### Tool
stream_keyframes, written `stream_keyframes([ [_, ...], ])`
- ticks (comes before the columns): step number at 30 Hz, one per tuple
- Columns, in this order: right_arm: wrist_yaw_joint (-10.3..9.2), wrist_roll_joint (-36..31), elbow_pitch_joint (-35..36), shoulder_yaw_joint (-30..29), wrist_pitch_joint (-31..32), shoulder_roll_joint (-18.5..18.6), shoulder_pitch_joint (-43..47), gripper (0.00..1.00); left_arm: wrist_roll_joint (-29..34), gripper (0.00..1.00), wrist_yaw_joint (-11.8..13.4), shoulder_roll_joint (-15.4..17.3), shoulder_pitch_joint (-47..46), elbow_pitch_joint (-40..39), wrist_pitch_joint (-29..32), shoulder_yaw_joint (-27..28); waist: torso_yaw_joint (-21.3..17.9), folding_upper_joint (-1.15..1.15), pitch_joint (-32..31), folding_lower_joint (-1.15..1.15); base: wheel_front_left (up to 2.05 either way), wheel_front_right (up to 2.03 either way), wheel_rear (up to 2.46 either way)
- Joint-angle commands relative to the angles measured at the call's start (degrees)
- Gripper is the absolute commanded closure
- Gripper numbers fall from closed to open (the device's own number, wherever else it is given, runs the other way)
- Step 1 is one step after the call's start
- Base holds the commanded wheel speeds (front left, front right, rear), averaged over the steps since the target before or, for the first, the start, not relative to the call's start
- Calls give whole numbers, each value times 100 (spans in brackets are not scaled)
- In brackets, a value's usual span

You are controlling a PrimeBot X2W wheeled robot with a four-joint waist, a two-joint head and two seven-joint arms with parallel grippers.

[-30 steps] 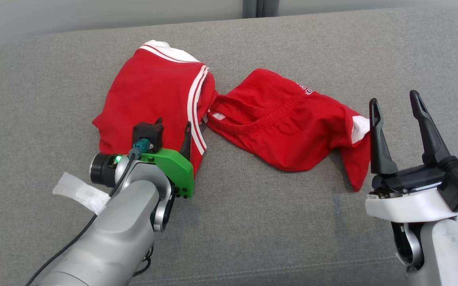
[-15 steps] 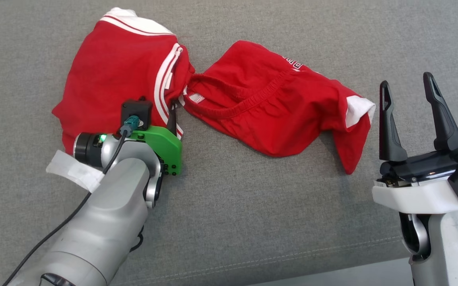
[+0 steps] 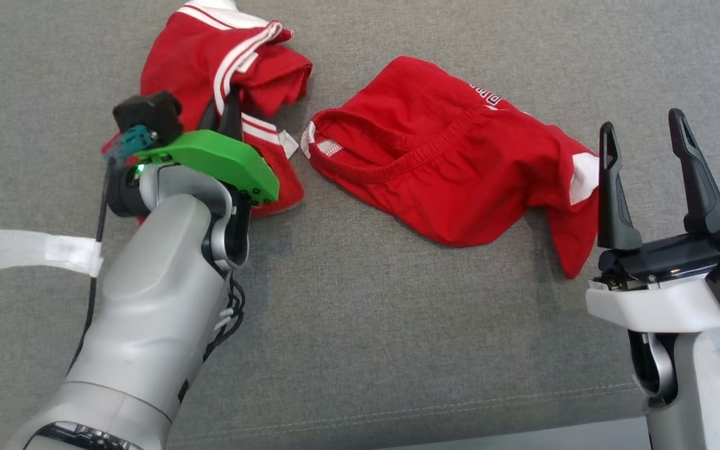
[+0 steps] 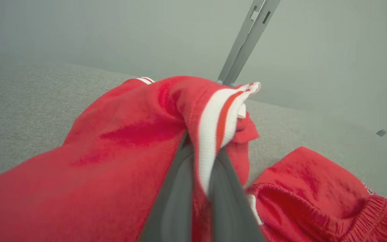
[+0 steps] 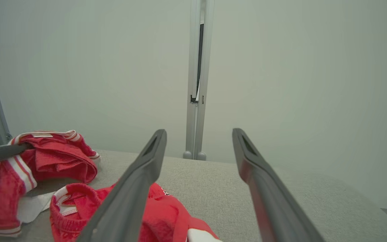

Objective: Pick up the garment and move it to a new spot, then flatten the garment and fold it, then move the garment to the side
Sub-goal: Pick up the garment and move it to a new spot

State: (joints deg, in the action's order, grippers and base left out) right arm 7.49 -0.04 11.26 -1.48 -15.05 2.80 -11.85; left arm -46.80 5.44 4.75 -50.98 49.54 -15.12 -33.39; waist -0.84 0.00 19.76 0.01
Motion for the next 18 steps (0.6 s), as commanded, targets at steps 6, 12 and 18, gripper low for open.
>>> stream_keyframes([
  [6, 0, 19, -38, 57, -21, 18, 30, 0, -25, 100, -105, 176, -200, -723, -4, 1318, 128, 0, -142, -1, 0, 0, 0],
  [12, 0, -23, -32, 79, -21, 17, 18, 0, 312, 100, 138, 485, -268, -1297, -4, 2731, 52, 0, -120, -1, 0, 0, 0],
  [18, 0, -94, -18, 43, -21, 17, -9, 0, 884, 100, 244, 499, -78, -1880, -3, 4123, 28, 0, -60, -1, 0, 0, 0],
])
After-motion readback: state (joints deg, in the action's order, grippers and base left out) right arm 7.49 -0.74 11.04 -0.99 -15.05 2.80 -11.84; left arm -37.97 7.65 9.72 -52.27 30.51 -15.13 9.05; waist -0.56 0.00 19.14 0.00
